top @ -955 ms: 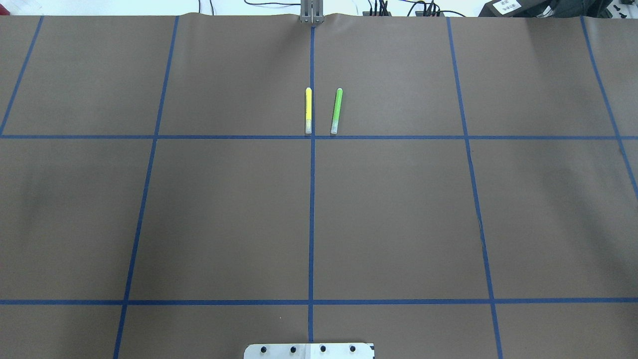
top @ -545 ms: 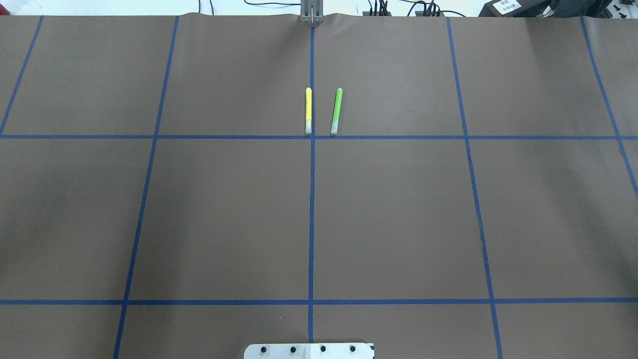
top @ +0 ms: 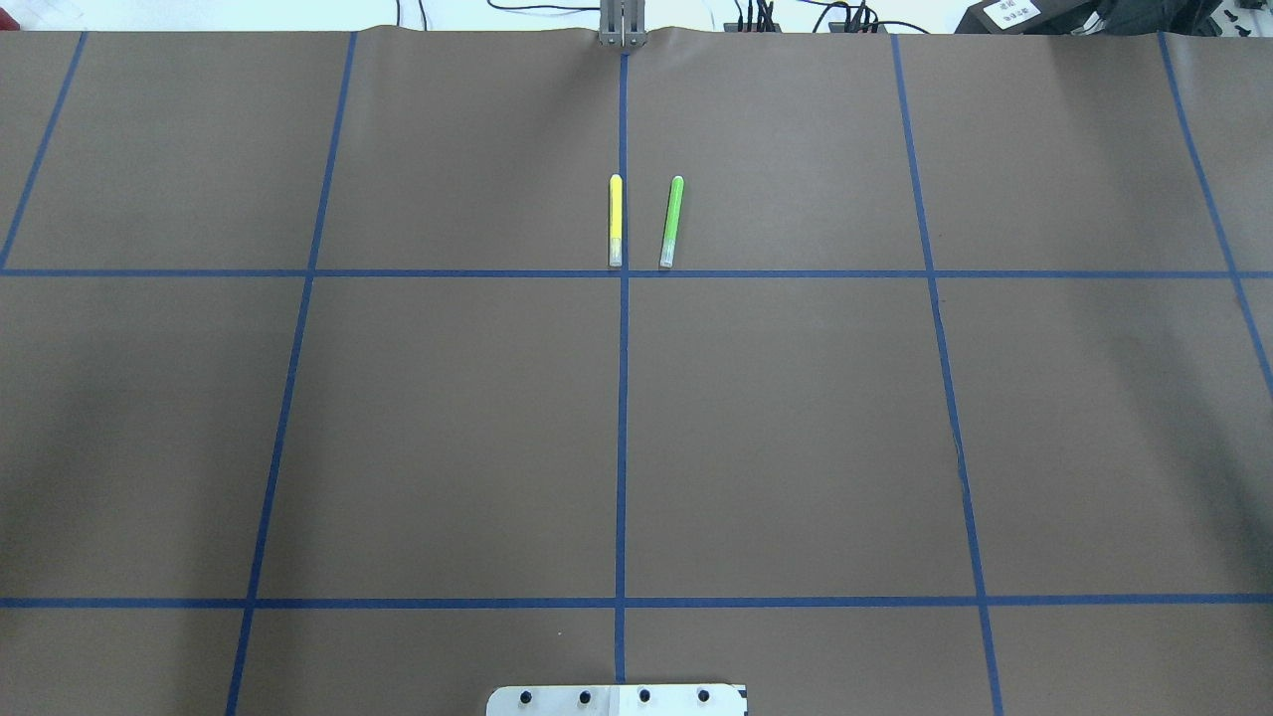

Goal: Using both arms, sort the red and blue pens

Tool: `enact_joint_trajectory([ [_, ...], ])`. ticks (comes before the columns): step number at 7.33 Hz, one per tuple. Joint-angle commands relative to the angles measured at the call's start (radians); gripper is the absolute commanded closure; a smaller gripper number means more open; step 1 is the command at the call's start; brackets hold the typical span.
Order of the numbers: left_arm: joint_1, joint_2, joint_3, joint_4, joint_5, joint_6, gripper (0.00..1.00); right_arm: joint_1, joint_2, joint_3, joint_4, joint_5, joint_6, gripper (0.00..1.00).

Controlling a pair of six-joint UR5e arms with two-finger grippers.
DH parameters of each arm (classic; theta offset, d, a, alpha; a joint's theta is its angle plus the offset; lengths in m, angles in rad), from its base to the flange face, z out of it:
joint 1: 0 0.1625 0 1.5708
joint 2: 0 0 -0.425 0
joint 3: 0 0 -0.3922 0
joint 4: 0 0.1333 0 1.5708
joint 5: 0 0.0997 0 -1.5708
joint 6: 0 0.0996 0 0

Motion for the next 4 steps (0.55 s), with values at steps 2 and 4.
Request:
enact_joint_trajectory([
  [2, -0.032, -0.007, 0.241, 0.074, -0.080, 0.098, 1.00, -0.002, 0.000, 0.007, 0.013, 0.041, 0.017, 0.00],
  [4, -0.032, -0.012, 0.277, 0.108, -0.106, 0.108, 1.00, -0.004, 0.002, 0.009, 0.035, 0.041, 0.050, 0.00],
])
